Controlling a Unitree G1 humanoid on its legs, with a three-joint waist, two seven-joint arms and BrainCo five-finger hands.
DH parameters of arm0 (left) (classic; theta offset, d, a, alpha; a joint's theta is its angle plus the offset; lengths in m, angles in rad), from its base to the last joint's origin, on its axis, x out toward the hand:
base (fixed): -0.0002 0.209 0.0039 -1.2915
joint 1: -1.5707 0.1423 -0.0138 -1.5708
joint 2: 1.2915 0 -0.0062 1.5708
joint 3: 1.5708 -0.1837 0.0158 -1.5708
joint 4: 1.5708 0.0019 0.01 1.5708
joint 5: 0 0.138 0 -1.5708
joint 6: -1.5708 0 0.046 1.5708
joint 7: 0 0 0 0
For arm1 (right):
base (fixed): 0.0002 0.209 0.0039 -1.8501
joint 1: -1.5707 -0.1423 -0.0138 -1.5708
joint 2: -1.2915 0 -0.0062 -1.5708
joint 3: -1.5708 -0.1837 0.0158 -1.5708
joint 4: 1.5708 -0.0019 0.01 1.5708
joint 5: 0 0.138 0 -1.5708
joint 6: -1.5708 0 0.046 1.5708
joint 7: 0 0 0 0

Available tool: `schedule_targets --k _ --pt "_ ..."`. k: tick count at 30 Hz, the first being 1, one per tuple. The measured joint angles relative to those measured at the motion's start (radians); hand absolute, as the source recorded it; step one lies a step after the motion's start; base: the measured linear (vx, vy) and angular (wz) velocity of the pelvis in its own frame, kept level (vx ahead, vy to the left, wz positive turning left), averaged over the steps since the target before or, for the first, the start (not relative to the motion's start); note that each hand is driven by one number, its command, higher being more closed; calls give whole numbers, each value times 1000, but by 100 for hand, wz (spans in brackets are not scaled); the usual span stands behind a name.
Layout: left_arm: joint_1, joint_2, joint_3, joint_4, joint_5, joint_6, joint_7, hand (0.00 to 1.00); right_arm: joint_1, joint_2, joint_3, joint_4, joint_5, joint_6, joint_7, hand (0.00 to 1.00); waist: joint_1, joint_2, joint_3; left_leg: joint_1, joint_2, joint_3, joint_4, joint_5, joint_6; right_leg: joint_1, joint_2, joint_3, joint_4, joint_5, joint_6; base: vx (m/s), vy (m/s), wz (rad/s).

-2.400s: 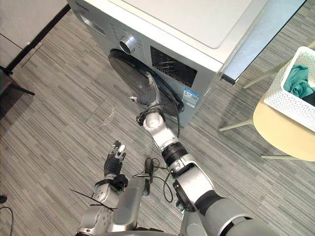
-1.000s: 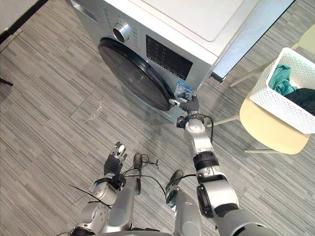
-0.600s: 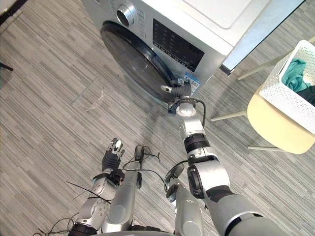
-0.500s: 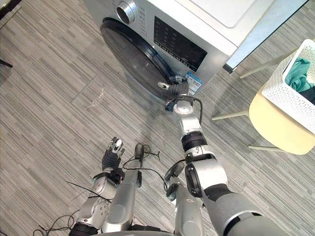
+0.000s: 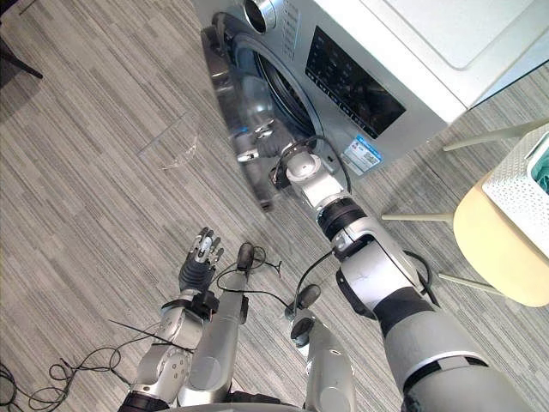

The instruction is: Pick up the laundry basket with both hands and put the clothes into the washing machine.

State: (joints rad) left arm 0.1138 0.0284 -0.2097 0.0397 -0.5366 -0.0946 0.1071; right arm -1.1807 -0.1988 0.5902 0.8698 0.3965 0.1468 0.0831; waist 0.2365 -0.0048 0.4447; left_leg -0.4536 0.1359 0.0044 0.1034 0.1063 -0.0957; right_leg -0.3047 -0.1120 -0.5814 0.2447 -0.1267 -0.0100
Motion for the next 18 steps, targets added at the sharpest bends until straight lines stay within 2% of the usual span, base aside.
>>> schedule_targets --k 2,4,6,11,16,18 --pt "5 1 -13 0 0 1 -17 0 15 1 55 -43 54 12 61 0 3 0 0 0 0 2 0 4 -5 0 -2 -1 3 -8 2 64 -29 6" --pt "5 -1 -28 0 0 2 -38 0 60 -1 96 -91 132 18 122 0 22 0 0 -1 -3 4 2 42 -22 1 -8 -4 11 -10 2 75 -39 6" --pt "5 -9 -28 0 0 1 -42 0 89 -1 99 -110 165 18 141 0 30 1 0 1 -3 4 8 44 -22 4 -9 -1 12 -9 2 82 -39 -1" --pt "1 -1 -28 1 26 2 -42 0 134 -26 101 -89 182 -6 139 0 27 0 -1 25 -2 13 18 43 -22 30 -5 19 3 -8 1 39 -10 -6" --pt "-13 32 -66 23 101 2 -66 0 225 -13 32 -32 182 -52 129 0 25 0 -1 41 16 31 24 43 -21 39 23 66 -35 14 -12 -41 -14 -24" --pt "-41 40 -66 71 134 12 -81 0 298 19 -27 13 175 -64 96 0 24 0 -1 41 22 40 37 42 -21 40 35 88 -45 27 -19 -65 8 -24"
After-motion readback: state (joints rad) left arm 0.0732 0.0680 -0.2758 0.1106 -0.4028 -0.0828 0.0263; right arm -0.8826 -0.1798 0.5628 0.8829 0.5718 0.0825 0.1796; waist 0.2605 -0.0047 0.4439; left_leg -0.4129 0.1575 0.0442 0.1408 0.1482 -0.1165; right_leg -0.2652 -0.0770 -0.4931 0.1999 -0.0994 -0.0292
